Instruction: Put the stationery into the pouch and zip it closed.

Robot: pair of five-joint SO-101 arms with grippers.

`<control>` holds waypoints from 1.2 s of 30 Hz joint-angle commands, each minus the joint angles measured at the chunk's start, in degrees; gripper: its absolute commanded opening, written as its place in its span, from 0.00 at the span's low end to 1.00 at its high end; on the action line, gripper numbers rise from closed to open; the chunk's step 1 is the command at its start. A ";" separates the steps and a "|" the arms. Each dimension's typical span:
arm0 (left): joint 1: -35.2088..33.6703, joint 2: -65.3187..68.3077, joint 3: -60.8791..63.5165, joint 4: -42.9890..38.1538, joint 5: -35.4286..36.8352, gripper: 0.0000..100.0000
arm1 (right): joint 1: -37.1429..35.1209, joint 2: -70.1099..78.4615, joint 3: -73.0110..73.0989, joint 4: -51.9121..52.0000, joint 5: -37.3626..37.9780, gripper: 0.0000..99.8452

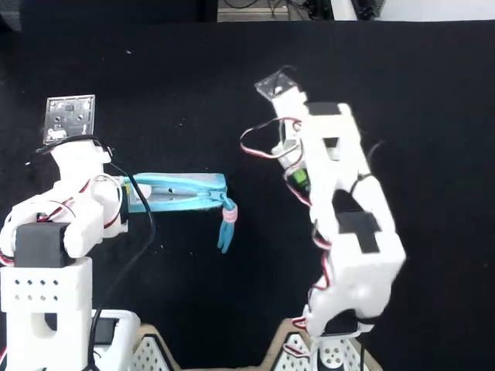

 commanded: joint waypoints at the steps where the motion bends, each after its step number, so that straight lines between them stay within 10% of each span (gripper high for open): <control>1: -0.66 0.53 2.59 -0.18 0.35 0.03 | 2.11 -9.80 0.31 4.04 -0.09 0.01; 18: -0.66 0.53 2.68 -0.18 0.35 0.03 | -0.26 -55.96 18.42 6.42 -3.08 0.01; 36: -0.66 0.53 2.68 -0.18 0.35 0.03 | -37.36 -94.81 18.77 4.13 -5.80 0.01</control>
